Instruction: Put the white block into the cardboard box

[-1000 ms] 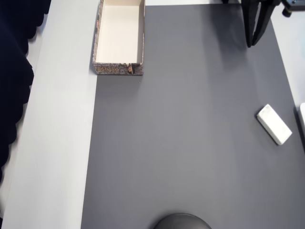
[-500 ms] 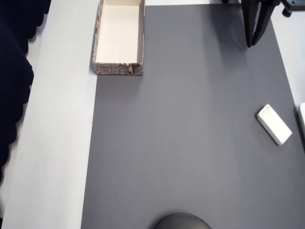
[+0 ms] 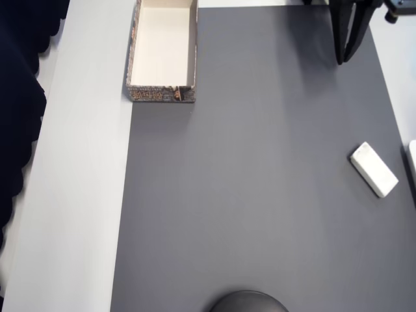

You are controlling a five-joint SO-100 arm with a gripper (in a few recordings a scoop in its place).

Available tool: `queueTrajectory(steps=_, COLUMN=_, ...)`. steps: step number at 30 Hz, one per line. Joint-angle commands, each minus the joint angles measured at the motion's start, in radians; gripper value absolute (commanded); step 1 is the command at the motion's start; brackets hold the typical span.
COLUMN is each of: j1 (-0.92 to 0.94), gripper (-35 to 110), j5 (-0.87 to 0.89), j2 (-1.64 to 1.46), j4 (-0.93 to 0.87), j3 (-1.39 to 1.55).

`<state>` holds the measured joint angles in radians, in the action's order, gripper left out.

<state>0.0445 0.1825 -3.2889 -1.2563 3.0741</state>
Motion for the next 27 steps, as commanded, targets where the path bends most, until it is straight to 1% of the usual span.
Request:
queueTrajectory(steps=1, j1=0.002, gripper=-2, j5=-0.072, j2=-0.035, j4=0.003, j3=0.018)
queueTrajectory(steps=2, j1=0.002, gripper=-2, j5=-0.1, j2=-0.035, j4=0.018, j3=0.018)
queueTrajectory(steps=8, j1=-0.003, gripper=-2, j5=-0.101, j2=-0.035, j4=0.098, j3=0.015)
queueTrajectory(steps=11, j1=-0.005, gripper=-2, j5=-0.103, j2=0.003, j4=0.109, j3=-0.018)
queueTrajectory(steps=16, j1=0.002, gripper=-2, j5=-0.114, j2=0.201, j4=0.137, j3=-0.14)
queueTrajectory(steps=23, j1=0.006, gripper=-2, j5=-0.107, j2=0.465, j4=0.252, j3=-0.313)
queueTrajectory(steps=27, j1=0.005, gripper=-2, j5=-0.104, j2=0.621, j4=0.252, j3=-0.425)
